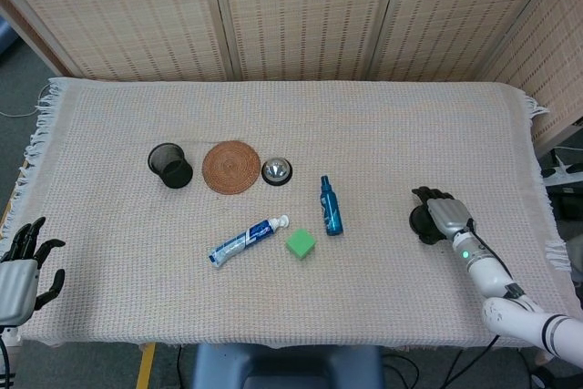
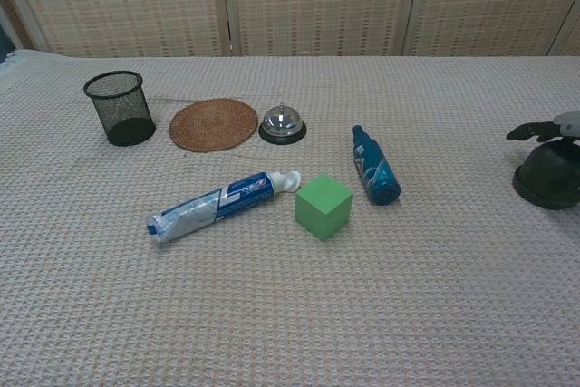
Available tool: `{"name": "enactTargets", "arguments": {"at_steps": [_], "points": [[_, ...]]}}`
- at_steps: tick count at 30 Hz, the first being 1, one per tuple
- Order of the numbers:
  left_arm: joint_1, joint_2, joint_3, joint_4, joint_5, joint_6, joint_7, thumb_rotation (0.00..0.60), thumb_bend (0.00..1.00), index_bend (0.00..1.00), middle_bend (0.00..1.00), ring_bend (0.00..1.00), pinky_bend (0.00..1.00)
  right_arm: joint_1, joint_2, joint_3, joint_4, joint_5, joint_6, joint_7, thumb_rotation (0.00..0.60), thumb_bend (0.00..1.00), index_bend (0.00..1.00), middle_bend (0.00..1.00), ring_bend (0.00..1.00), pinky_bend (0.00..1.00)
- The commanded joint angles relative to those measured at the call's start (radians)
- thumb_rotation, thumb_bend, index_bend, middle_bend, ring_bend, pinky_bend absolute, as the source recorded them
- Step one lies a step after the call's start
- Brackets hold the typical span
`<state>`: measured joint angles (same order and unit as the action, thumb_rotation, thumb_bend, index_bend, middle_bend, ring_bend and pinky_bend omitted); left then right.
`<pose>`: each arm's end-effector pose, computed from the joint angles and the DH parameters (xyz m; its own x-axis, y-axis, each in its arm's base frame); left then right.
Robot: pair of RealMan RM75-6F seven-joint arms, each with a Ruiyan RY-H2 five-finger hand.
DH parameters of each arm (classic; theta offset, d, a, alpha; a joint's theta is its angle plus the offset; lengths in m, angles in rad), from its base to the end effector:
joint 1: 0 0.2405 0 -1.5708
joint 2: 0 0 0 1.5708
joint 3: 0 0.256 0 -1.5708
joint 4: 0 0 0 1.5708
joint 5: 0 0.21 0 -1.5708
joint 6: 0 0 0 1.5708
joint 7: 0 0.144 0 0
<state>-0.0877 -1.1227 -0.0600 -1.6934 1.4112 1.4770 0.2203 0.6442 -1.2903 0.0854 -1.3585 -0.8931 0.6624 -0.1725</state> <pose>-0.3051 0.1822 0.1550 0.5076 0.0211 0.8613 0.8590 0.0655 -0.5078 -0.2998 -0.3436 0.0593 0.3855 -0.5275 0.7570 -0.8914 -0.0010 0.4532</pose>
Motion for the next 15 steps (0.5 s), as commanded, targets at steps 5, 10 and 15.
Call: {"name": "enactTargets", "arguments": {"at_steps": [5, 10, 15], "points": [[0.001, 0.000, 0.000, -0.001, 0.000, 0.000, 0.000, 0.600, 0.42, 0.32, 0.00, 0.00, 0.38, -0.014, 0.023, 0.003, -0.030, -0.026, 0.026, 0.022, 0.600, 0.18, 0.00, 0.00, 0.00, 0.07], [-0.001, -0.001, 0.002, 0.000, -0.007, -0.008, 0.006, 0.600, 0.42, 0.33, 0.00, 0.00, 0.38, -0.035, 0.038, -0.011, -0.074, -0.013, 0.115, -0.038, 0.600, 0.18, 0.00, 0.00, 0.01, 0.17], [-0.003, -0.002, 0.002, -0.001, -0.008, -0.010, 0.012, 0.600, 0.42, 0.32, 0.00, 0.00, 0.38, -0.040, 0.017, -0.009, -0.088, 0.035, 0.181, -0.104, 0.600, 0.18, 0.06, 0.08, 0.15, 0.31]]}}
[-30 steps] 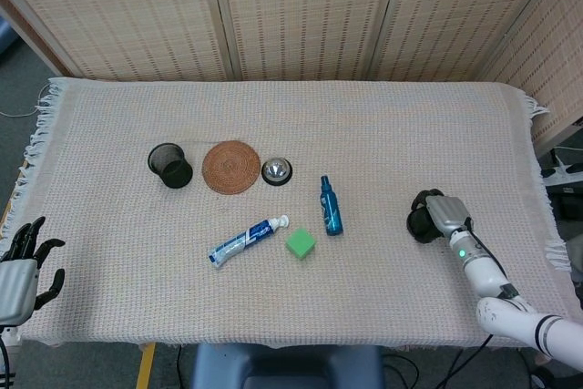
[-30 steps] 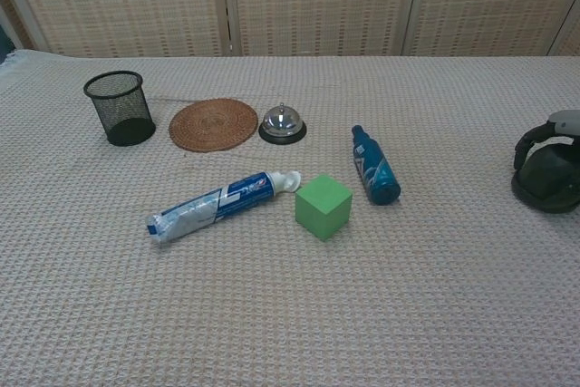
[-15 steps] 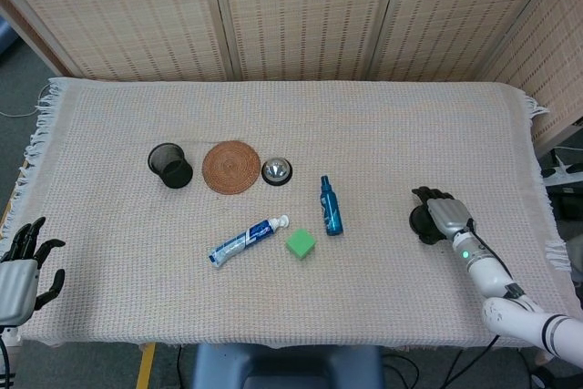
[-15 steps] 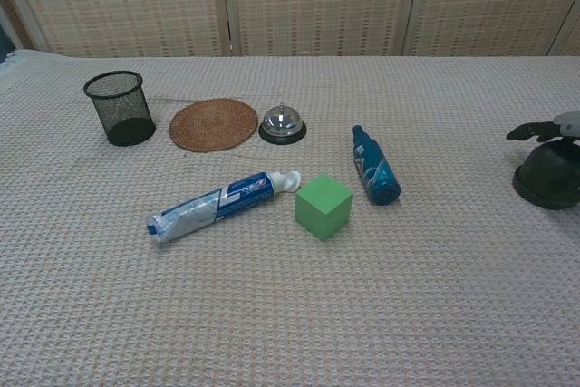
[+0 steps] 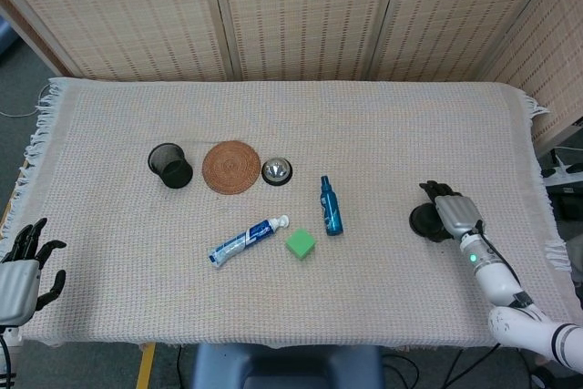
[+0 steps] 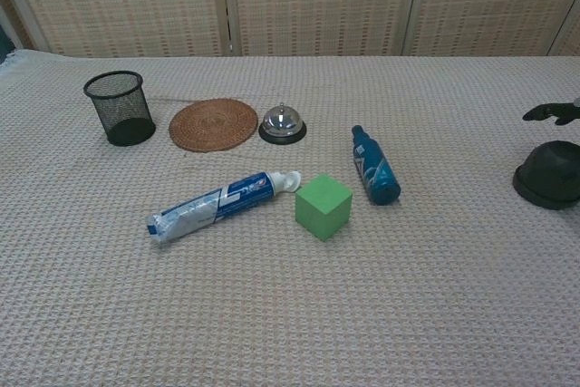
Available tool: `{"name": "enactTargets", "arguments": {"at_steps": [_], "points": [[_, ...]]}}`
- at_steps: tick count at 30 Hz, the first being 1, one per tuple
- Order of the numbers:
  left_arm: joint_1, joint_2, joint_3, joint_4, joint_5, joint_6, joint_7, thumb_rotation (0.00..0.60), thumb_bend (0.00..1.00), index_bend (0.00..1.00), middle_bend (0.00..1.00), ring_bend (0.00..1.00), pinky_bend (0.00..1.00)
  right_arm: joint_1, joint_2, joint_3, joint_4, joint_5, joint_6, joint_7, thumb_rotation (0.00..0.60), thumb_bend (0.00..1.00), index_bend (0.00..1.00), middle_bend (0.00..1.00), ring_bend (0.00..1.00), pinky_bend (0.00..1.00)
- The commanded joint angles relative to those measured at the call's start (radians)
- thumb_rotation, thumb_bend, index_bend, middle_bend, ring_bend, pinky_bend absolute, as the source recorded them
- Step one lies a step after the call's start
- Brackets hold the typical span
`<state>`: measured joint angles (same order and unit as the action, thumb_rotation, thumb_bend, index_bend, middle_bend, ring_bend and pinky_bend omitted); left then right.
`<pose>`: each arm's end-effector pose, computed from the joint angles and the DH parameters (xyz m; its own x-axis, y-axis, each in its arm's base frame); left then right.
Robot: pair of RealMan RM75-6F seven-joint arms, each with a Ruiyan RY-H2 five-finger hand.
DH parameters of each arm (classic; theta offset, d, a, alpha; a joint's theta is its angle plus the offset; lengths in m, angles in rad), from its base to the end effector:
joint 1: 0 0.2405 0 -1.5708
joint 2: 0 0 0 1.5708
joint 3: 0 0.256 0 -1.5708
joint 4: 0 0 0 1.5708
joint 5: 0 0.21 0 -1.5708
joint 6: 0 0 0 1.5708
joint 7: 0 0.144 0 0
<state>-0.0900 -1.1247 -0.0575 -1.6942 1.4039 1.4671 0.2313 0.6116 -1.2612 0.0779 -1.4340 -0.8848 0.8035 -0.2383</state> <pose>-0.3060 0.1822 0.1529 0.5134 0.0345 0.8574 0.8548 0.0677 -0.5145 -0.2967 -0.3341 0.0741 0.4310 -0.4464 0.7842 -0.8741 0.0092 0.4856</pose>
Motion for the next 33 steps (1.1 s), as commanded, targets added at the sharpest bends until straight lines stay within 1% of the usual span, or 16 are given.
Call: {"name": "enactTargets", "arguments": {"at_steps": [1, 4, 7, 10, 12, 16, 20, 23, 25, 29, 31, 33], "points": [[0.000, 0.000, 0.000, 0.000, -0.002, 0.000, 0.000, 0.600, 0.42, 0.32, 0.00, 0.00, 0.38, -0.008, -0.016, -0.002, -0.013, 0.028, 0.052, -0.047, 0.600, 0.18, 0.08, 0.11, 0.17, 0.32], [0.001, 0.001, -0.001, 0.000, -0.006, -0.001, -0.001, 0.600, 0.42, 0.33, 0.00, 0.00, 0.38, -0.015, -0.032, 0.002, -0.013, 0.026, 0.091, -0.065, 0.600, 0.18, 0.18, 0.17, 0.24, 0.36], [0.001, 0.003, -0.001, -0.001, -0.006, -0.001, -0.004, 0.600, 0.42, 0.33, 0.00, 0.00, 0.38, -0.020, -0.035, 0.008, -0.016, 0.025, 0.102, -0.063, 0.600, 0.18, 0.26, 0.21, 0.28, 0.41], [0.002, 0.004, 0.000, -0.001, -0.004, 0.000, -0.003, 0.600, 0.42, 0.33, 0.00, 0.00, 0.38, -0.022, -0.039, 0.011, -0.012, 0.027, 0.107, -0.067, 0.600, 0.18, 0.32, 0.27, 0.35, 0.48], [0.002, 0.004, 0.001, -0.002, -0.003, 0.000, -0.002, 0.600, 0.42, 0.33, 0.00, 0.00, 0.38, -0.025, -0.045, 0.013, -0.007, 0.028, 0.114, -0.070, 0.600, 0.18, 0.38, 0.32, 0.40, 0.54], [0.003, 0.004, 0.002, -0.002, -0.004, 0.000, -0.002, 0.600, 0.42, 0.33, 0.00, 0.00, 0.38, -0.034, -0.055, 0.019, 0.001, 0.007, 0.138, -0.064, 0.600, 0.18, 0.45, 0.39, 0.50, 0.63], [0.004, 0.005, 0.002, -0.003, -0.003, 0.002, -0.003, 0.600, 0.42, 0.33, 0.00, 0.00, 0.38, -0.055, -0.048, 0.031, -0.027, -0.058, 0.192, -0.024, 0.600, 0.18, 0.47, 0.40, 0.51, 0.64], [0.005, 0.007, 0.001, -0.003, -0.002, 0.006, -0.005, 0.600, 0.42, 0.33, 0.00, 0.00, 0.38, -0.086, -0.023, 0.040, -0.070, -0.145, 0.262, 0.034, 0.600, 0.18, 0.47, 0.40, 0.51, 0.64], [0.006, 0.007, 0.001, -0.004, -0.002, 0.006, -0.007, 0.600, 0.42, 0.33, 0.00, 0.00, 0.38, -0.112, 0.002, 0.035, -0.104, -0.202, 0.314, 0.059, 0.600, 0.18, 0.47, 0.40, 0.51, 0.64], [0.006, 0.008, 0.002, -0.006, 0.000, 0.007, -0.010, 0.600, 0.42, 0.33, 0.00, 0.00, 0.38, -0.168, 0.074, 0.008, -0.188, -0.255, 0.384, 0.052, 0.600, 0.18, 0.47, 0.40, 0.51, 0.64], [0.007, 0.008, 0.002, -0.007, 0.001, 0.008, -0.010, 0.600, 0.42, 0.33, 0.00, 0.00, 0.38, -0.197, 0.109, -0.012, -0.222, -0.261, 0.409, 0.022, 0.600, 0.18, 0.47, 0.40, 0.51, 0.64], [0.006, 0.007, 0.002, -0.008, 0.002, 0.007, -0.009, 0.600, 0.42, 0.33, 0.00, 0.00, 0.38, -0.219, 0.133, -0.036, -0.241, -0.242, 0.412, -0.028, 0.600, 0.18, 0.47, 0.40, 0.51, 0.64]]}}
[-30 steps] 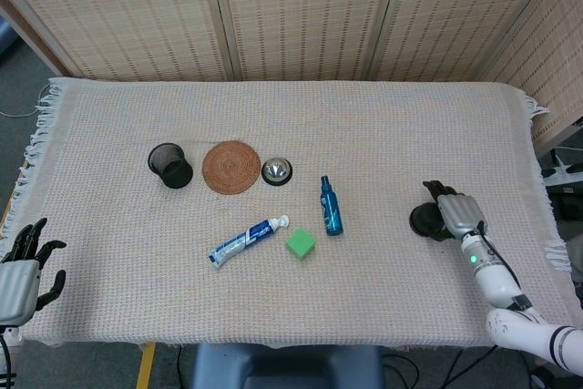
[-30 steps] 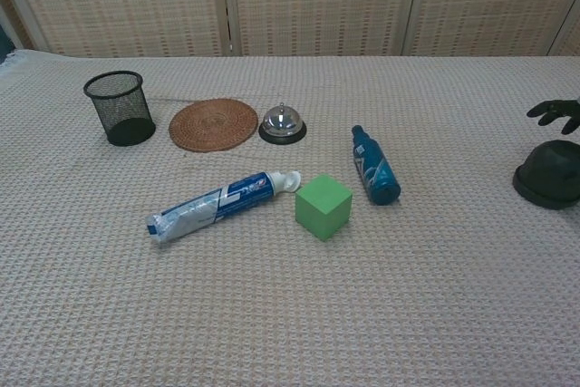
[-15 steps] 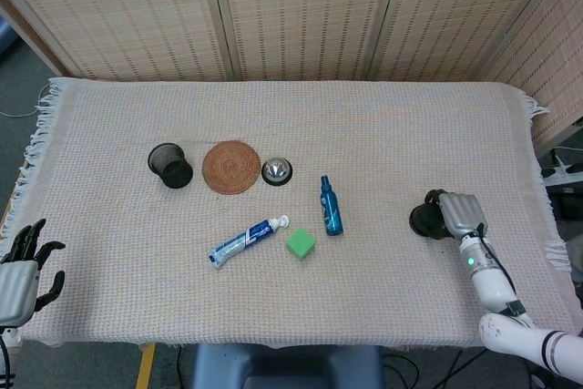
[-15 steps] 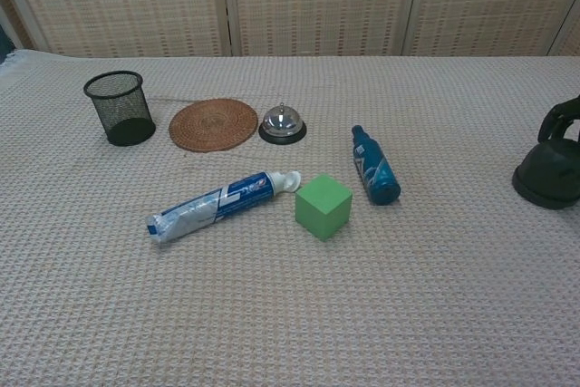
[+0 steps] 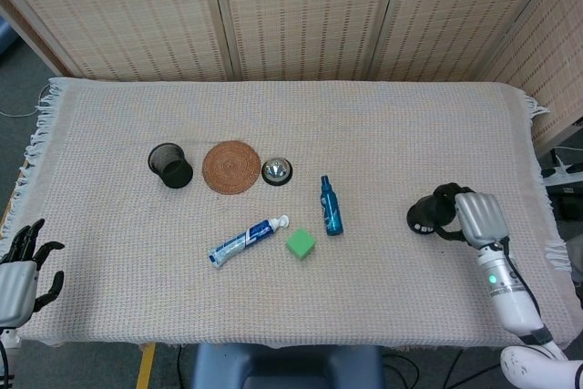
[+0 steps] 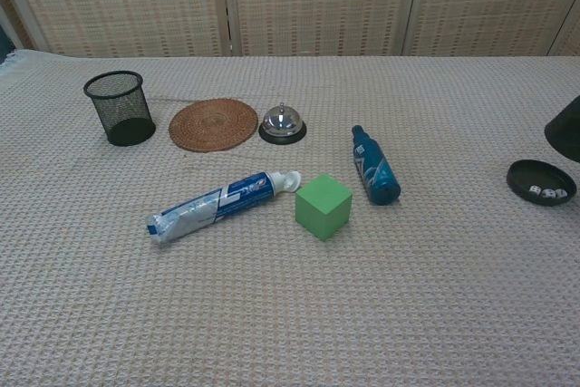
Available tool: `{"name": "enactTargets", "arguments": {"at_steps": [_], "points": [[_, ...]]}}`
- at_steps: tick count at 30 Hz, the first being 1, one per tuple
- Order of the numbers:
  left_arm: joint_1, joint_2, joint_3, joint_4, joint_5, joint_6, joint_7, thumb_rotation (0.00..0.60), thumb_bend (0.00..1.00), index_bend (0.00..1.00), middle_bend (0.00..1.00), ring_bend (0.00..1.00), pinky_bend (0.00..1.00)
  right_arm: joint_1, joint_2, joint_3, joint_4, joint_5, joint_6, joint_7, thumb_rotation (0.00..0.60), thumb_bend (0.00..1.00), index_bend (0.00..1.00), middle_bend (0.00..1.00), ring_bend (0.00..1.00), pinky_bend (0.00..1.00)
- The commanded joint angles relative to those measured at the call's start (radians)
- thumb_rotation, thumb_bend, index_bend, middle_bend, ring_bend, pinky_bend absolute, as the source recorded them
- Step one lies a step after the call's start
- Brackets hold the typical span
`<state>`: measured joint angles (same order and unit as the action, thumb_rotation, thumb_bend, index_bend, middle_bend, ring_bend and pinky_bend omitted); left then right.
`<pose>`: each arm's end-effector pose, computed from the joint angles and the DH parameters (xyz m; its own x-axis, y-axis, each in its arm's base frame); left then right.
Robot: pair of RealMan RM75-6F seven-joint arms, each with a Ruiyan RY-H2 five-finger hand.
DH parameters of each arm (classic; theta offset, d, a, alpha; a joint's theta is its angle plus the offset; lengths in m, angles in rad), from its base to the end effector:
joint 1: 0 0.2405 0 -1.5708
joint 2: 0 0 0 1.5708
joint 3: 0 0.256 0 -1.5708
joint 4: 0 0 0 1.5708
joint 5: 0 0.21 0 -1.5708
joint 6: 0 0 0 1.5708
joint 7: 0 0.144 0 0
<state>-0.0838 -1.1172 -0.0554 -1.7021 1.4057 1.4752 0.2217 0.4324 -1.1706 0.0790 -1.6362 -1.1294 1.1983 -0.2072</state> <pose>-0.3058 0.1799 0.1553 0.5056 0.0308 0.8622 0.8592 0.0728 -0.5064 -0.2784 -0.2847 0.1208 0.4525 -0.1620 0.8769 -0.8897 -0.0145 0.4564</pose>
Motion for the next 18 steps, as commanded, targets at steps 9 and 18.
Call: {"name": "enactTargets", "arguments": {"at_steps": [9, 18], "points": [[-0.003, -0.004, 0.001, -0.001, -0.005, -0.008, 0.008, 0.600, 0.42, 0.33, 0.00, 0.00, 0.38, -0.036, 0.066, -0.078, -0.035, 0.098, -0.116, -0.143, 0.600, 0.18, 0.47, 0.40, 0.51, 0.64], [-0.002, -0.002, 0.002, -0.001, -0.002, -0.007, 0.002, 0.600, 0.42, 0.33, 0.00, 0.00, 0.38, -0.003, 0.065, -0.098, 0.000, 0.147, -0.239, -0.179, 0.600, 0.16, 0.21, 0.17, 0.12, 0.38]]}}
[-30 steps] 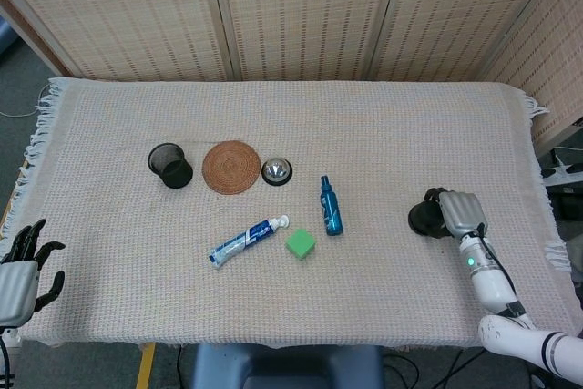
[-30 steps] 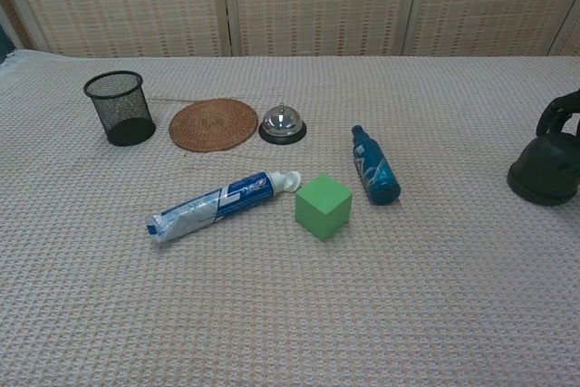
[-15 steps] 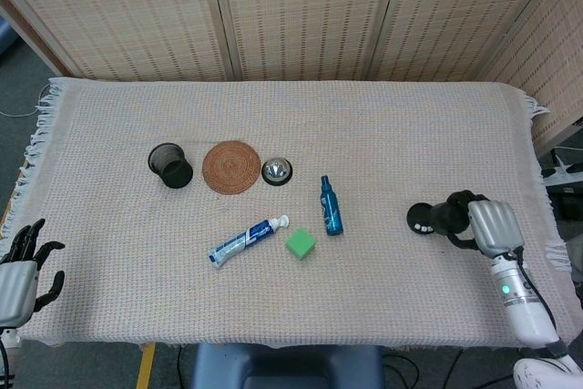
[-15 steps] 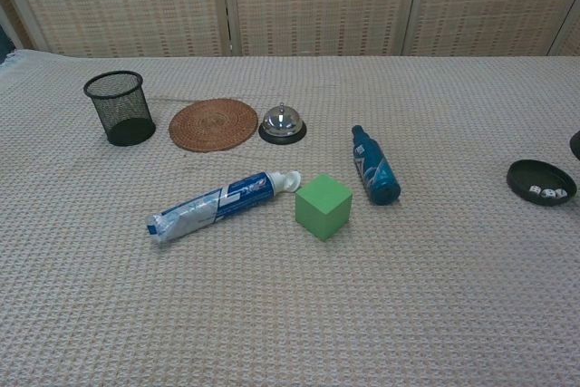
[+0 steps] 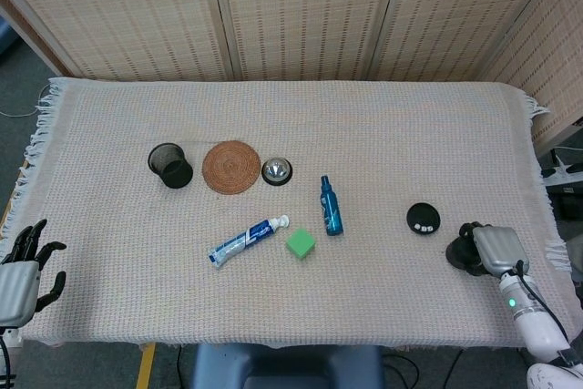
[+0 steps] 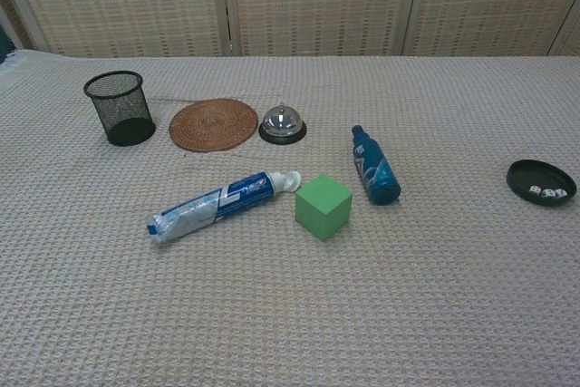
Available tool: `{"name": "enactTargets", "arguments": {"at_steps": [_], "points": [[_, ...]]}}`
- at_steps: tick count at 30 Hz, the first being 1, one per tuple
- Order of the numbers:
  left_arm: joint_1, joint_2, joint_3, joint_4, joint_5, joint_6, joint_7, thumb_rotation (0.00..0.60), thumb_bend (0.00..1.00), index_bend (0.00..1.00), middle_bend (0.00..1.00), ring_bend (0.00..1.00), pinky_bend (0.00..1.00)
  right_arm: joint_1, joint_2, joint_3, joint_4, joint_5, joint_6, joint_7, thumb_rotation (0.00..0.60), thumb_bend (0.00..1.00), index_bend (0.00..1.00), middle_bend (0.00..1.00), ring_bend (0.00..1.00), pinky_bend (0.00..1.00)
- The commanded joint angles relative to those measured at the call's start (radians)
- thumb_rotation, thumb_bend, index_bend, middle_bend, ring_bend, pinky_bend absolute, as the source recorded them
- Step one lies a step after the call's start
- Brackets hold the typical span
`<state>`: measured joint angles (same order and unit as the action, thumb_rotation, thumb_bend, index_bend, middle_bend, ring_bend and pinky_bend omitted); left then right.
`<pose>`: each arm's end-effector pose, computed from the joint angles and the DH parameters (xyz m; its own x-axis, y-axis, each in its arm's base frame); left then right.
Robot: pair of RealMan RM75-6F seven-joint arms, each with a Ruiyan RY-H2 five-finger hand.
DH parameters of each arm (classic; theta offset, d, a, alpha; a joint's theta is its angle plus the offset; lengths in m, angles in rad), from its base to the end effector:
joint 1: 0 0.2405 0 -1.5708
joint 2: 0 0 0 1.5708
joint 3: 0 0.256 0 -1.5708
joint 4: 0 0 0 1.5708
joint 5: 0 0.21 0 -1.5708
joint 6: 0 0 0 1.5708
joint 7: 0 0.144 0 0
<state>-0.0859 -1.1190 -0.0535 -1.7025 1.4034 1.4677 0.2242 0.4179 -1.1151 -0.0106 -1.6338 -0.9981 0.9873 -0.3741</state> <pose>-0.3060 0.1800 0.1535 0.5052 0.0398 0.8621 0.8591 0.0712 -0.5068 -0.3270 -0.2523 0.1098 0.5523 -0.4520 0.7005 -0.7796 0.0177 0.6261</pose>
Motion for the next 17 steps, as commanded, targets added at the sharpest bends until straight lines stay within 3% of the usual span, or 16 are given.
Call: {"name": "enactTargets", "arguments": {"at_steps": [1, 4, 8, 12, 17], "points": [[0.001, 0.000, 0.000, 0.000, 0.001, 0.001, -0.001, 0.600, 0.42, 0.33, 0.00, 0.00, 0.38, 0.013, 0.017, -0.010, -0.010, 0.015, -0.035, -0.012, 0.600, 0.16, 0.18, 0.13, 0.08, 0.35], [0.000, 0.001, -0.001, 0.001, -0.001, 0.001, -0.002, 0.600, 0.42, 0.33, 0.00, 0.00, 0.38, 0.015, 0.054, -0.020, -0.043, -0.008, -0.047, -0.007, 0.600, 0.14, 0.03, 0.01, 0.00, 0.19], [0.000, 0.000, -0.004, 0.004, -0.007, -0.001, -0.001, 0.600, 0.42, 0.33, 0.00, 0.00, 0.38, -0.008, 0.104, -0.023, -0.099, -0.080, -0.006, 0.031, 0.600, 0.14, 0.00, 0.00, 0.00, 0.09], [0.001, 0.001, -0.002, 0.001, -0.004, 0.001, 0.000, 0.600, 0.42, 0.33, 0.00, 0.00, 0.38, -0.090, 0.098, 0.000, -0.125, -0.206, 0.170, 0.156, 0.600, 0.13, 0.00, 0.00, 0.00, 0.08], [0.001, 0.000, 0.000, 0.001, -0.001, 0.002, 0.001, 0.600, 0.42, 0.33, 0.00, 0.00, 0.38, -0.204, 0.014, 0.015, -0.046, -0.361, 0.447, 0.204, 0.600, 0.13, 0.00, 0.00, 0.00, 0.08]]}}
